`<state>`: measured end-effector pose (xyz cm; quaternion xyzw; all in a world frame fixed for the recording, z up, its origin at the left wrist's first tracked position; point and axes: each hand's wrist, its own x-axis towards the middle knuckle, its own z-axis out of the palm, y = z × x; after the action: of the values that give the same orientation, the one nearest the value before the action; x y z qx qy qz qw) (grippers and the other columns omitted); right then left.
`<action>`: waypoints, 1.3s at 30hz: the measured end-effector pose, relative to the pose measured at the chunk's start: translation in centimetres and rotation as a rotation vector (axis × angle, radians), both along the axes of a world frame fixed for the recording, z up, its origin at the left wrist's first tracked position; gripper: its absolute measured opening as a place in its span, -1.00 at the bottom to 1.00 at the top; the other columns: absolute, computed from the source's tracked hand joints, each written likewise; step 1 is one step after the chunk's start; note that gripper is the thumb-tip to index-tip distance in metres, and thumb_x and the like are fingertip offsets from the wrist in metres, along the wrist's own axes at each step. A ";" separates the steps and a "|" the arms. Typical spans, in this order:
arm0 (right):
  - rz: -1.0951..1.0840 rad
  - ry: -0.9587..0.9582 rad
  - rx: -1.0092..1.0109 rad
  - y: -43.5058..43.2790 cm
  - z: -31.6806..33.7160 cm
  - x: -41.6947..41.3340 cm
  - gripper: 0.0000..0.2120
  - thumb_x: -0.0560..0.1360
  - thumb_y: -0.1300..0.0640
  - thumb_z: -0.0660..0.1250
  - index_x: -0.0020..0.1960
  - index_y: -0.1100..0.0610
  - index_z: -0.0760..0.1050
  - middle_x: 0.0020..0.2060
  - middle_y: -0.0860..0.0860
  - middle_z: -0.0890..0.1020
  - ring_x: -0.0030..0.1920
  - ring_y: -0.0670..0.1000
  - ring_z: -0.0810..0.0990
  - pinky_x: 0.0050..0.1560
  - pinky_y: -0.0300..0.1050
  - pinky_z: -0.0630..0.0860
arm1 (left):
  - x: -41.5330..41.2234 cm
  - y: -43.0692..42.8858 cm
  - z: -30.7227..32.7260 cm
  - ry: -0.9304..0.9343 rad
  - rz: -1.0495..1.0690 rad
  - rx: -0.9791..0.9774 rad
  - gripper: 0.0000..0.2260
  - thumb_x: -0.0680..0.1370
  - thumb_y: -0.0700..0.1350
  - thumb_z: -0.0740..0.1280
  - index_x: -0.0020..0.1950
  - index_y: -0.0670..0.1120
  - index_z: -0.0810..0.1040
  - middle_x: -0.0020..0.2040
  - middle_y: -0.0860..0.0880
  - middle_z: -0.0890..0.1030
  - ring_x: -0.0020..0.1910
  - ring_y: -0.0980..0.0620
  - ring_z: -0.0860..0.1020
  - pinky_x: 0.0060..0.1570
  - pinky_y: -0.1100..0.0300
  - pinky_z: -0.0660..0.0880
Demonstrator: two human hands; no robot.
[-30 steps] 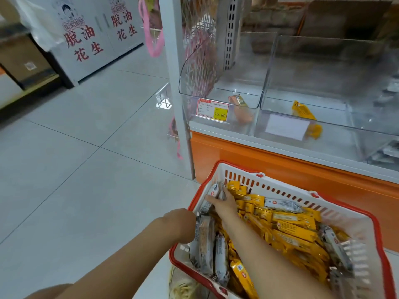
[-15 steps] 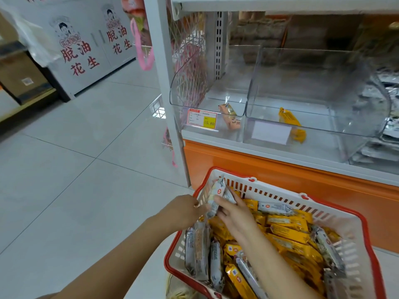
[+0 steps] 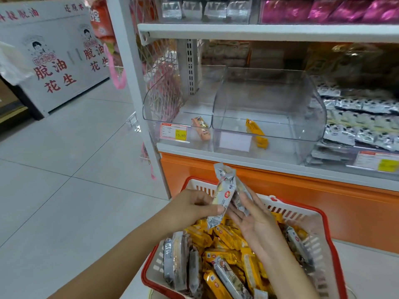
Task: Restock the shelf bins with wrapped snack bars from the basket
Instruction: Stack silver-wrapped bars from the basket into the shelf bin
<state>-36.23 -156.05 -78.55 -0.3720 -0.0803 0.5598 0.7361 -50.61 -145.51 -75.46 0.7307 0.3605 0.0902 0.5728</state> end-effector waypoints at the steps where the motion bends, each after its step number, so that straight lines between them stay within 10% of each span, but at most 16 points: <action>1: -0.010 -0.037 -0.008 -0.3 0.1 0.4 -0.58 0.38 0.23 0.35 0.23 0.10 0.51 0.07 0.17 0.67 0.03 0.15 0.68 -0.08 -0.10 0.64 | 0.2 -0.1 0.3 -0.024 0.019 -0.071 -0.65 0.30 0.13 0.54 -0.22 -0.11 0.54 -0.32 -0.09 0.56 -0.29 -0.08 0.52 -0.19 0.09 0.46; 6: -0.061 -0.166 -0.015 -1.8 1.2 2.2 -0.32 0.21 0.11 0.58 0.29 0.14 0.46 0.07 0.20 0.66 0.04 0.15 0.67 -0.11 -0.17 0.62 | 1.0 -0.2 1.7 -0.180 0.067 -0.364 -0.64 0.26 -0.01 0.53 -0.14 -0.13 0.47 -0.10 -0.07 0.63 -0.14 0.10 0.60 -0.17 0.21 0.46; 15: -0.008 0.242 0.055 -3.2 3.6 3.6 -0.05 -0.14 0.17 0.73 0.20 0.32 0.51 0.04 0.37 0.62 -0.23 0.10 0.69 -0.50 -0.25 0.57 | 3.6 -0.5 3.4 -0.122 0.090 -0.186 -0.48 0.30 0.10 0.47 0.20 -0.04 0.54 0.03 -0.04 0.67 0.00 0.05 0.64 0.04 0.11 0.57; 20: -0.035 0.191 -0.026 -3.2 4.3 3.5 -0.38 0.17 0.16 0.58 0.17 0.35 0.52 -0.10 0.27 0.65 -0.34 0.03 0.61 -0.55 -0.30 0.51 | 5.6 -1.0 3.2 -0.089 0.108 -0.187 -0.54 0.31 0.14 0.51 0.13 -0.02 0.60 -0.01 -0.01 0.69 0.10 0.00 0.62 0.24 -0.11 0.46; 26: -0.110 -0.424 -0.176 -3.2 3.1 3.9 -0.81 0.52 0.10 0.30 0.10 0.00 0.60 0.06 0.03 0.67 0.04 0.04 0.66 -0.13 -0.03 0.65 | 7.6 -1.3 2.7 -0.165 0.152 -0.267 -0.50 0.22 0.11 0.56 0.09 -0.03 0.63 0.03 -0.04 0.69 0.07 -0.04 0.63 0.21 -0.14 0.48; 33: -0.011 -0.670 -0.167 -3.8 3.6 4.9 -0.71 0.50 0.07 0.35 0.22 -0.06 0.47 0.09 -0.07 0.61 0.02 -0.14 0.64 -0.08 -0.09 0.64 | 9.6 -2.2 2.5 -0.166 0.129 -0.090 -0.71 0.39 -0.09 0.50 0.08 -0.10 0.62 -0.06 0.02 0.70 -0.05 0.07 0.66 -0.08 0.28 0.58; 39: -0.083 -0.601 -0.183 -3.9 3.4 5.4 -0.74 0.53 0.09 0.31 0.21 -0.03 0.52 0.06 -0.04 0.63 -0.02 -0.11 0.65 -0.20 -0.12 0.63 | 10.8 -2.8 2.8 -0.174 0.035 -0.110 -0.68 0.40 -0.05 0.49 0.12 -0.06 0.63 -0.03 0.00 0.70 -0.03 0.04 0.66 -0.01 0.16 0.59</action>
<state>-30.78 -159.97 -75.16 -0.5882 -0.2283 0.3991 0.6653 -39.80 -148.29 -72.66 0.6812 0.3262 0.1433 0.6395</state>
